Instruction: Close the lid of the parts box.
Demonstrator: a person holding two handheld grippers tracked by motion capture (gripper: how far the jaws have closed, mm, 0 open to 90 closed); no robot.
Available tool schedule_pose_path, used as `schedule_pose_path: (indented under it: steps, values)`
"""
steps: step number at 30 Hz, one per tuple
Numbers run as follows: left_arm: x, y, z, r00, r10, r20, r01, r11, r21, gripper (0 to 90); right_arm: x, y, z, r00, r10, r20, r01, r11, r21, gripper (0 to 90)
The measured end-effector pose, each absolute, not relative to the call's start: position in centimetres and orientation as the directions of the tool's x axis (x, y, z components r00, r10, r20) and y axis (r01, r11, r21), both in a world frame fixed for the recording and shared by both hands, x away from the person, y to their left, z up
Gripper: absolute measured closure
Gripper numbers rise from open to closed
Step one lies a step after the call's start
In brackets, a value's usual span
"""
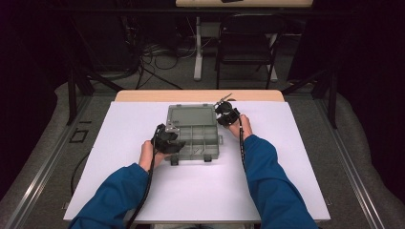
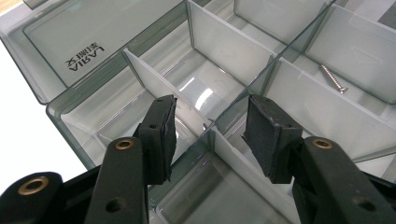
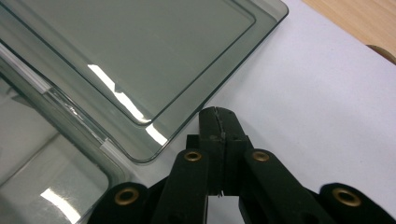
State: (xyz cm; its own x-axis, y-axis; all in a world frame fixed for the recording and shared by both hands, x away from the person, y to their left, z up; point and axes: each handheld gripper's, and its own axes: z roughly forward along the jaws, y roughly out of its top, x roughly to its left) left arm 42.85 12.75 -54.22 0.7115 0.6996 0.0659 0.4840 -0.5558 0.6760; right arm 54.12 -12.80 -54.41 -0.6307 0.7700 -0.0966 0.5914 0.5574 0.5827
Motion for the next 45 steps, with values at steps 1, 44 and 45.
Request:
schedule_pose_path:
  steps: [1,44,45]
  values:
    - [42.9,12.7,-54.2,0.712,0.699,0.066,0.484,-0.556,0.676,53.0,54.1,-12.7,-54.5,-0.63,0.771,-0.094,0.594,0.556,0.582,90.0]
    - [42.9,12.7,-54.3,0.722,0.688,0.078,0.472,-0.571,0.672,53.6,54.2,-13.3,-53.8,-0.596,0.798,-0.092,0.529,0.476,0.702,90.0]
    - [42.9,12.7,-54.3,0.722,0.688,0.076,0.473,-0.57,0.672,53.6,54.1,-13.2,-53.8,-0.593,0.8,-0.089,0.537,0.476,0.697,90.0]
